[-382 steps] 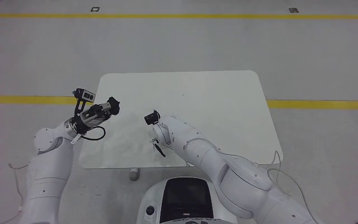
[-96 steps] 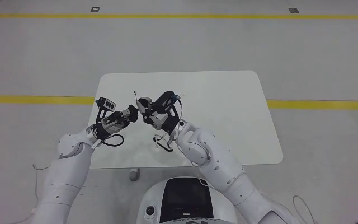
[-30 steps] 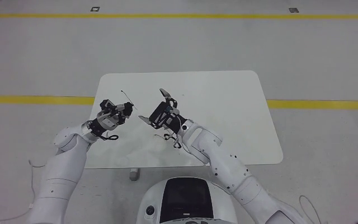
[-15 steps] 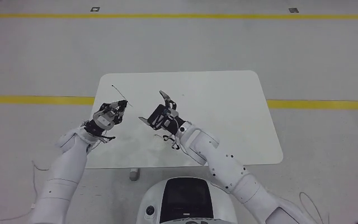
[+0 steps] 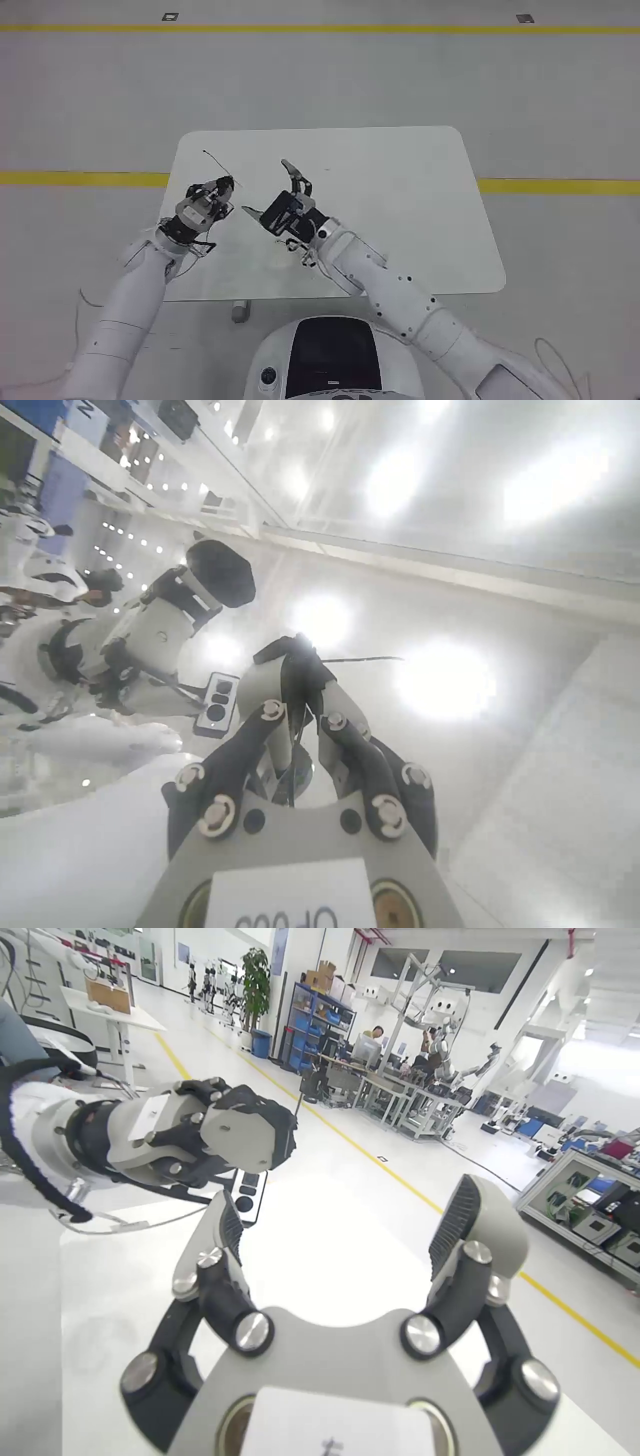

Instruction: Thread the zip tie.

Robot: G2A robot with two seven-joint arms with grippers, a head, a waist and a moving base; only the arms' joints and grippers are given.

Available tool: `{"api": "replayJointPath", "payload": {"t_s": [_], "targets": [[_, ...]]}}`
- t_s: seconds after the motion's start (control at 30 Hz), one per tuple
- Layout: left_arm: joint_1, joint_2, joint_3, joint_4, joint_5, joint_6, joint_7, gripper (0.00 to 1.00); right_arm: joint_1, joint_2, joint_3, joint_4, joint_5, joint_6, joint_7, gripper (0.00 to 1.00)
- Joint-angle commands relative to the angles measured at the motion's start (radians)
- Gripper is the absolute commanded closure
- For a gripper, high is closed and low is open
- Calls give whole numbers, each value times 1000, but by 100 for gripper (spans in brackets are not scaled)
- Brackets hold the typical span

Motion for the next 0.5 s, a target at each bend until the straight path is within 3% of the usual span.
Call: {"api": "replayJointPath", "payload": {"t_s": [0.0, 0.07, 0.1, 0.17, 0.2, 0.47], "targets": [[-5, 13, 33, 2, -55, 0, 12, 100, 4, 0, -8, 5, 0, 6, -11, 0], [-12, 26, 56, 4, -84, 0, 20, 100, 8, -1, -15, 9, 0, 6, -19, 2], [-16, 34, 70, 3, -103, 0, 20, 100, 10, -2, -19, 11, 0, 6, -24, 9], [-22, 45, 87, 4, -103, 0, 16, 100, 13, -4, -23, 14, 0, 5, -29, 44], [-24, 51, 96, 6, -103, 0, 11, 100, 15, -5, -26, 17, 0, 6, -32, 51], [-29, 58, 117, 8, -103, 0, -5, 100, 25, -18, -38, 40, 0, 13, -40, 66]]}}
